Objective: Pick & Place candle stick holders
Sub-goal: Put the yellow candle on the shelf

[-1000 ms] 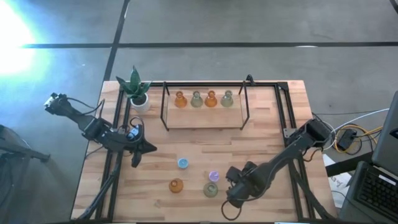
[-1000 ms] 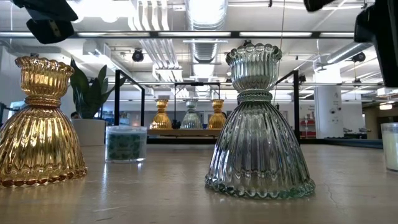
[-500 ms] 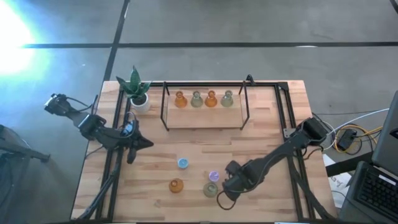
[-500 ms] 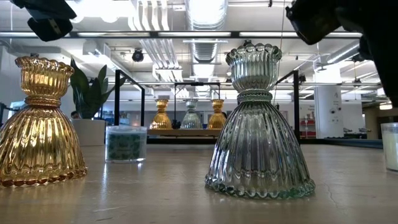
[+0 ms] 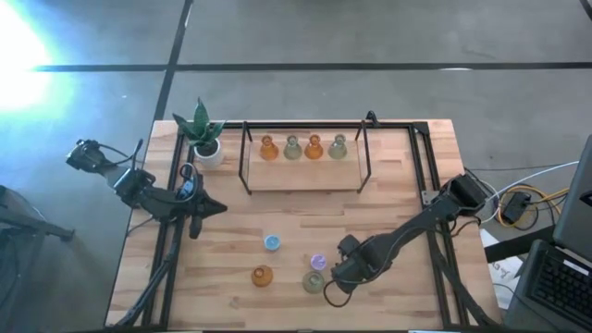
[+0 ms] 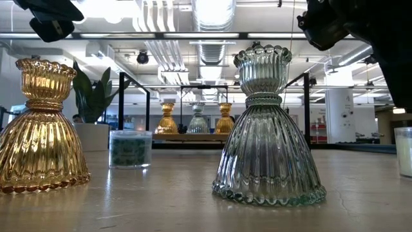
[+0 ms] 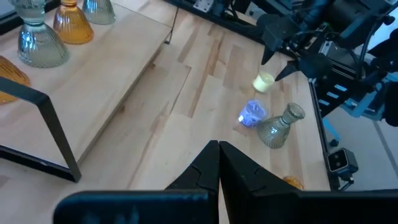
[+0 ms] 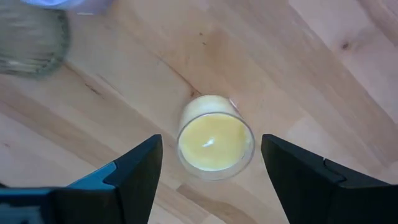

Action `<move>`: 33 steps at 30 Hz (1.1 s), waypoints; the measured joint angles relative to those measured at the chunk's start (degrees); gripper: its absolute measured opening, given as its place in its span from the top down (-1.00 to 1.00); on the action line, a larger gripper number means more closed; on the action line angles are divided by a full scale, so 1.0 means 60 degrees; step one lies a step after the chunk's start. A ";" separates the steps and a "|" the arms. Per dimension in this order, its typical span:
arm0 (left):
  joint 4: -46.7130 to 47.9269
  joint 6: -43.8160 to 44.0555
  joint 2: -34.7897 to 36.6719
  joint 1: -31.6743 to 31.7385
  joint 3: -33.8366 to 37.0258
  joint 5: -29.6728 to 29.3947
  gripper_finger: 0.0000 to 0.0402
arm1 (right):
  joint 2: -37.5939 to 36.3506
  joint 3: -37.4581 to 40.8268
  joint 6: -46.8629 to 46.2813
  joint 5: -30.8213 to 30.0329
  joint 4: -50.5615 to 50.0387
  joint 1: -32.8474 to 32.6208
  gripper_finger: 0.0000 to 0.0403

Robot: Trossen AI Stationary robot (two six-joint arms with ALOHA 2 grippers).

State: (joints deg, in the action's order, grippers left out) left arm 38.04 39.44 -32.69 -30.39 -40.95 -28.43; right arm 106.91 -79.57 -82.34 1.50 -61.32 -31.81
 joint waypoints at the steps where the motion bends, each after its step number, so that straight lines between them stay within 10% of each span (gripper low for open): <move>1: 0.0003 0.0000 0.0000 0.0000 0.0000 -0.0022 0.94 | -0.0004 0.0000 0.0031 0.0000 0.0033 0.0000 -0.36; 17: 0.0175 -0.0022 0.0004 0.0000 0.0000 -0.0555 0.94 | -0.0040 0.0130 -0.1383 0.0007 -0.0208 0.0033 -0.81; 33: 0.0266 -0.0004 0.0007 -0.0007 0.0000 -0.0762 0.94 | -0.0131 0.1007 -0.1395 0.0228 0.1331 0.0040 -0.83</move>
State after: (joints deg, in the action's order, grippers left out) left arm 39.64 39.42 -32.64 -30.44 -40.95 -33.01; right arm 106.13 -73.53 -90.71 2.87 -53.34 -31.57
